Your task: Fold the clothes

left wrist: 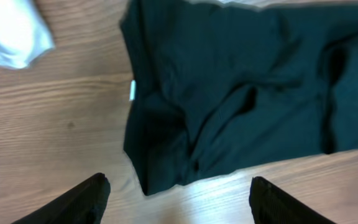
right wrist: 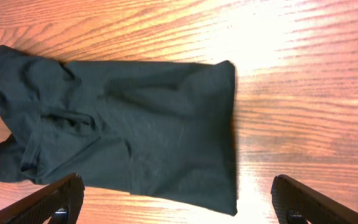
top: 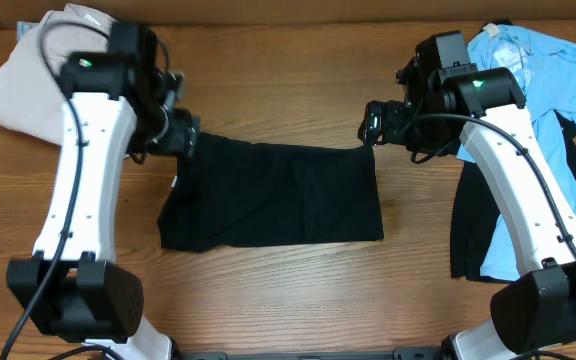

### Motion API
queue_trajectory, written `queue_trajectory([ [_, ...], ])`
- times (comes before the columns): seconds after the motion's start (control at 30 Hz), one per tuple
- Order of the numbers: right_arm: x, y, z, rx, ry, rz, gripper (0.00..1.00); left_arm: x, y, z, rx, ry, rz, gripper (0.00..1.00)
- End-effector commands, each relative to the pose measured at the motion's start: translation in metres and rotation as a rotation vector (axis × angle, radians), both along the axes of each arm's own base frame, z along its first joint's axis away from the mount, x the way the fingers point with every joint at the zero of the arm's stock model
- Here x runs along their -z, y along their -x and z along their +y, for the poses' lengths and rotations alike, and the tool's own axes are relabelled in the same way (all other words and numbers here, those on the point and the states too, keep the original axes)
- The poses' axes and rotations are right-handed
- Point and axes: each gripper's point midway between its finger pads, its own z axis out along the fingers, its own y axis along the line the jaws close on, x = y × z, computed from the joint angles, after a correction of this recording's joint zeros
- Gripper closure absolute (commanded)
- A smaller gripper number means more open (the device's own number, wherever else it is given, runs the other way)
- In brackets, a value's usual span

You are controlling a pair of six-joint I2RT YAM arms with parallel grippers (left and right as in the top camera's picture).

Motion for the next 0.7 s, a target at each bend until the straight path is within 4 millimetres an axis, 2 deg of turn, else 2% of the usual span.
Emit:
queue_trajectory([
  [0.0,-0.003,-0.002,-0.001,-0.015,0.007,-0.026,0.00,0.043,0.011,-0.017,0.125,0.071,0.050,0.23],
  [0.1,-0.003,-0.002,-0.001,-0.014,0.008,-0.023,0.00,0.071,0.015,-0.027,0.182,0.131,0.055,0.18],
  [0.23,-0.003,-0.001,-0.001,-0.015,0.008,-0.022,0.00,0.103,0.023,-0.028,0.185,0.135,0.068,0.11],
  [0.3,-0.003,-0.001,-0.001,-0.014,0.008,-0.022,0.00,0.125,0.030,-0.027,0.147,0.138,0.084,0.08],
  [0.37,-0.003,-0.001,-0.001,-0.014,0.008,-0.022,0.00,0.138,0.035,-0.025,0.107,0.132,0.095,0.06],
  [0.43,-0.003,-0.001,-0.001,-0.014,0.008,-0.021,0.00,0.151,0.039,-0.015,0.039,0.081,0.107,0.06],
  [0.53,-0.003,-0.001,-0.001,-0.014,0.008,-0.021,0.00,0.161,0.044,0.000,-0.019,-0.001,0.115,0.05],
  [0.67,-0.002,-0.001,-0.001,-0.014,0.008,-0.021,0.00,0.162,0.042,0.011,-0.036,-0.062,0.106,0.03],
])
